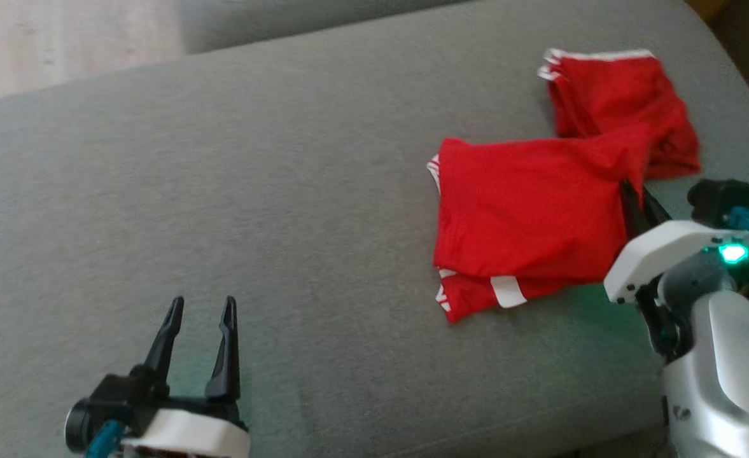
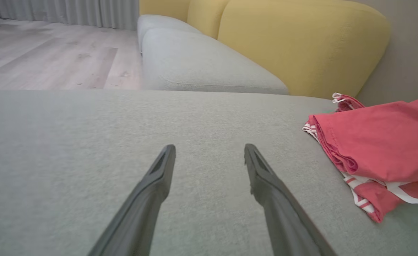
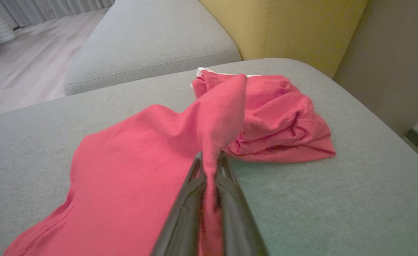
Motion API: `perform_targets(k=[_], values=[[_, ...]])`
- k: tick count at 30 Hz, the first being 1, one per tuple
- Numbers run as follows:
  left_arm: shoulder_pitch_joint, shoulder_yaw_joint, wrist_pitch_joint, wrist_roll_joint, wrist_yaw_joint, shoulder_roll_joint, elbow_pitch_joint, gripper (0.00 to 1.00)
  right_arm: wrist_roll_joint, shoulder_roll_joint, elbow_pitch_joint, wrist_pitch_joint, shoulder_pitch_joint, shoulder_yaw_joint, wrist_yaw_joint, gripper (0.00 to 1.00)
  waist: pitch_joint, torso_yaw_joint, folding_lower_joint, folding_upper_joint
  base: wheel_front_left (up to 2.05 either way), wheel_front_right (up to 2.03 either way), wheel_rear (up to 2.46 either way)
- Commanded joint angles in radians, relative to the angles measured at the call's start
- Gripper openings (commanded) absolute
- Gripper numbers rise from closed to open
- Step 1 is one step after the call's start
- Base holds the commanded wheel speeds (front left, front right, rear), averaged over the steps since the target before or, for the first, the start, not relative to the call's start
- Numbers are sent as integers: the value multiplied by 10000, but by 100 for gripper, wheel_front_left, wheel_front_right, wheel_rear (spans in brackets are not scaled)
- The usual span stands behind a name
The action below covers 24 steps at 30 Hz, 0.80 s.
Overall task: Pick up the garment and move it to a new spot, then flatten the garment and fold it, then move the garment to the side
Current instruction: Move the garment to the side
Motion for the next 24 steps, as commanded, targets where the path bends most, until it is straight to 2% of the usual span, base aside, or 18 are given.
perform_targets(k=[1,6,11,18,24], values=[[-471,320,11,109,-55,106,-264,100,67,-50,-468,31,-696,327,35,0,562,-728,-2,0,0,0,0],[-701,262,83,153,-104,104,-184,100,76,-49,-481,38,-1093,601,35,0,652,-774,-2,0,0,0,0],[-702,287,56,78,-122,17,-43,100,-59,-186,-319,225,-1790,784,35,0,507,-192,-2,0,0,0,0],[-514,378,-17,18,-111,-70,18,100,-148,-1130,270,726,-3151,713,35,0,390,676,-2,0,0,0,0],[-486,330,-51,68,-157,-158,12,100,-204,-2586,732,1111,-3785,331,35,0,506,1495,-2,0,0,0,0]])
